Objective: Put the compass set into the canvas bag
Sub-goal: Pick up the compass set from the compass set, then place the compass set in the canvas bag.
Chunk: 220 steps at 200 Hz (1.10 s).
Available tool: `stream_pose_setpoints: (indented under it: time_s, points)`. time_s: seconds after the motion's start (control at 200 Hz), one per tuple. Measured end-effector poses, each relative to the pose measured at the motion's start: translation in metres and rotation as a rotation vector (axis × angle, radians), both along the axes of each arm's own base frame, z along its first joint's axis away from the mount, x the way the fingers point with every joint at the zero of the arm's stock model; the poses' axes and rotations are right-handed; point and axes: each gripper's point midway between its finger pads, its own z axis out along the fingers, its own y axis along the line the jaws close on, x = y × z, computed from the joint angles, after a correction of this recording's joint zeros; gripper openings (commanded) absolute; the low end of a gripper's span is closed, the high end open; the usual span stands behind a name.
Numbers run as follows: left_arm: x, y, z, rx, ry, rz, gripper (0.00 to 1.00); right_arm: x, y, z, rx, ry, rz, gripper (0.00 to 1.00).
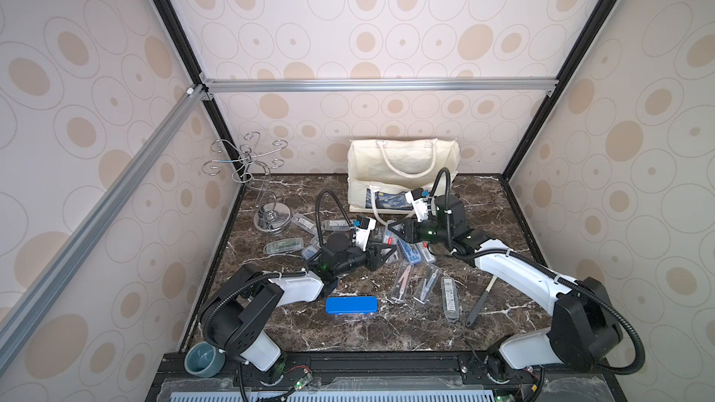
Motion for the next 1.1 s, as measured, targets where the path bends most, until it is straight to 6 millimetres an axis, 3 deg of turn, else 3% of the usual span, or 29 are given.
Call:
stream_pose_setpoints:
  time_s: [0.06, 0.095, 0.12, 0.275, 0.42, 0.645, 0.875, 1.025, 1.1]
  points:
    - [0.000, 0.000, 0.000, 0.000, 0.000, 0.002, 0.75, 0.000, 0.000, 0.000, 0.000, -0.001, 0.000, 0.13]
    - [0.001, 0.000, 0.000, -0.001, 0.000, 0.005, 0.95, 0.000, 0.000, 0.000, 0.000, -0.002, 0.001, 0.13]
    - [0.001, 0.001, 0.000, -0.001, -0.001, 0.007, 1.00, 0.000, 0.000, 0.000, 0.000, -0.002, 0.000, 0.13]
    - [0.000, 0.007, 0.001, 0.000, -0.005, 0.032, 1.00, 0.002, 0.000, 0.003, -0.003, -0.010, 0.001, 0.13]
    - [-0.006, 0.019, 0.013, -0.024, -0.040, 0.063, 1.00, 0.010, 0.001, 0.025, -0.015, -0.066, -0.007, 0.12]
    - [-0.013, 0.034, 0.035, -0.063, -0.101, 0.093, 1.00, 0.026, 0.003, 0.099, -0.022, -0.232, -0.015, 0.12]
    - [-0.014, 0.038, 0.029, -0.053, -0.093, 0.110, 1.00, 0.042, 0.011, 0.174, -0.020, -0.412, 0.014, 0.12]
    - [-0.015, 0.041, 0.025, -0.047, -0.088, 0.119, 1.00, 0.069, 0.012, 0.199, -0.055, -0.496, -0.001, 0.12]
    - [-0.015, 0.043, 0.024, -0.046, -0.087, 0.129, 1.00, 0.091, 0.007, 0.199, -0.084, -0.510, -0.032, 0.12]
